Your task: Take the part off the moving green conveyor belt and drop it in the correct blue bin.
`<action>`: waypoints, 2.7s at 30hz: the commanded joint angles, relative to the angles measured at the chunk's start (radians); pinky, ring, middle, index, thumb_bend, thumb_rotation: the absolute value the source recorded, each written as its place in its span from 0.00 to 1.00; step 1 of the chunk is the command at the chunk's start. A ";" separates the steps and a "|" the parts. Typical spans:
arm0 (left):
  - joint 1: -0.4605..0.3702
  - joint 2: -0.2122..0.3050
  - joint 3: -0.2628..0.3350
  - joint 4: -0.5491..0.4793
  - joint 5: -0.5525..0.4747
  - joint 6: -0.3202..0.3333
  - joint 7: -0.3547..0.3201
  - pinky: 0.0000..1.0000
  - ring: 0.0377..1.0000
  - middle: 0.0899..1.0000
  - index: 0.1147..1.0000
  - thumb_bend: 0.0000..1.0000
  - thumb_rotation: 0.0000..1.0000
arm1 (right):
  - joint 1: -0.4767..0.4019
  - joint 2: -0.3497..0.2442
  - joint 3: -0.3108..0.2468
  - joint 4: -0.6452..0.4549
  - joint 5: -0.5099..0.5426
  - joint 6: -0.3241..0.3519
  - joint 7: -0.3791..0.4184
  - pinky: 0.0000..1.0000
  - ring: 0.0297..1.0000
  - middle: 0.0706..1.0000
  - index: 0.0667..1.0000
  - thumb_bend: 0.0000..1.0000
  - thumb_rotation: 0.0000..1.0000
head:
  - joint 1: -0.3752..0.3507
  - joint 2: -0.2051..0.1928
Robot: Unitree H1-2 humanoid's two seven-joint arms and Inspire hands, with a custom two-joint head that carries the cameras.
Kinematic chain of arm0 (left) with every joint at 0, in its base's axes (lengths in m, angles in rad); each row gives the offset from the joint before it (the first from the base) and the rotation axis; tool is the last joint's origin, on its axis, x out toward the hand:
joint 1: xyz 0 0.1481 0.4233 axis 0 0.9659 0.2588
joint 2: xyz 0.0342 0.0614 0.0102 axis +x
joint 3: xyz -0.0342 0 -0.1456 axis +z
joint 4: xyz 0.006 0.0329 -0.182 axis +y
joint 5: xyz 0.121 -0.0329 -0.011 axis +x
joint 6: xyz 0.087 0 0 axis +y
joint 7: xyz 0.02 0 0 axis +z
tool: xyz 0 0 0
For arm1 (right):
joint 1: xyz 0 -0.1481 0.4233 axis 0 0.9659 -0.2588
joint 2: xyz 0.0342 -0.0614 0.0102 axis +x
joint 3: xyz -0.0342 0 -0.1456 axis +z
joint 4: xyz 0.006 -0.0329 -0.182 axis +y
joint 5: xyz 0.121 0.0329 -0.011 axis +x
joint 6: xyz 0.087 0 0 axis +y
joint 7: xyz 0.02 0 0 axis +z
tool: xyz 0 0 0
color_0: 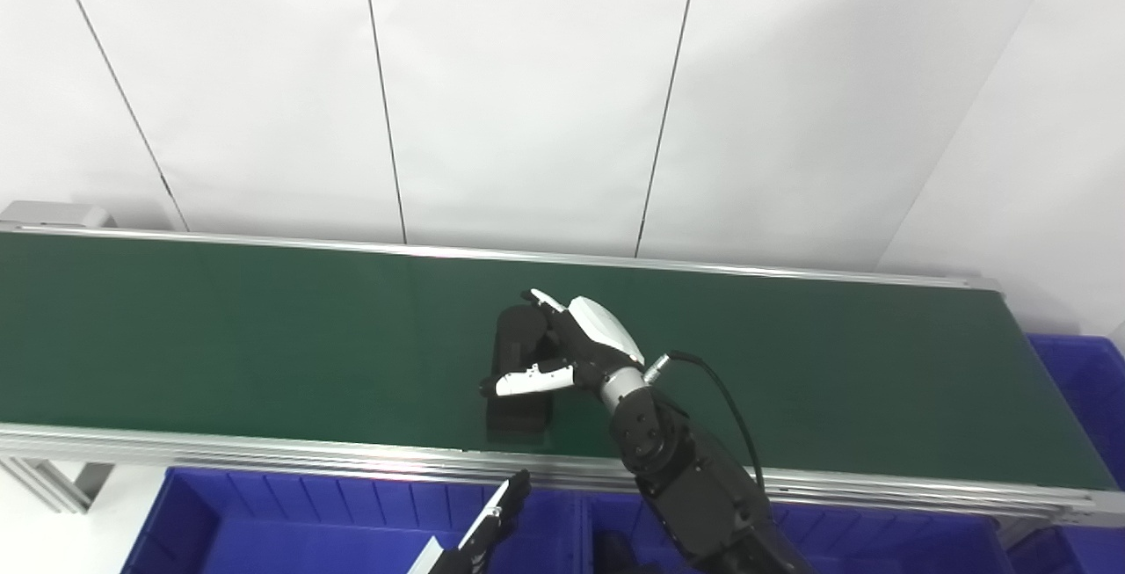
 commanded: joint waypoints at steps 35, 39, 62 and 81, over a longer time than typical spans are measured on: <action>0.010 -0.030 0.011 -0.009 -0.046 -0.050 0.005 1.00 1.00 1.00 1.00 0.86 0.91 | 0.005 0.116 -0.229 0.069 0.212 -0.224 -0.320 0.32 0.43 0.51 0.42 0.51 0.00 | -0.021 0.022; 0.005 -0.030 0.019 0.005 -0.054 -0.063 0.006 0.99 1.00 1.00 1.00 0.86 0.91 | 0.038 0.109 -0.233 0.007 0.223 -0.234 -0.311 0.37 0.41 0.53 0.42 0.51 0.00 | -0.029 0.028; -0.006 -0.020 0.049 -0.031 -0.060 -0.026 0.013 0.93 0.98 1.00 0.99 0.84 0.85 | 0.524 -0.043 -0.271 -0.805 0.288 -0.124 -0.083 0.49 0.47 0.51 0.40 0.51 0.00 | 0.015 0.117; 0.026 -0.038 0.068 -0.193 -0.008 0.143 0.048 0.90 0.95 0.98 0.98 0.81 0.88 | 0.739 -0.252 -0.257 -0.996 0.237 -0.045 0.110 0.46 0.47 0.50 0.40 0.51 0.00 | -0.008 0.174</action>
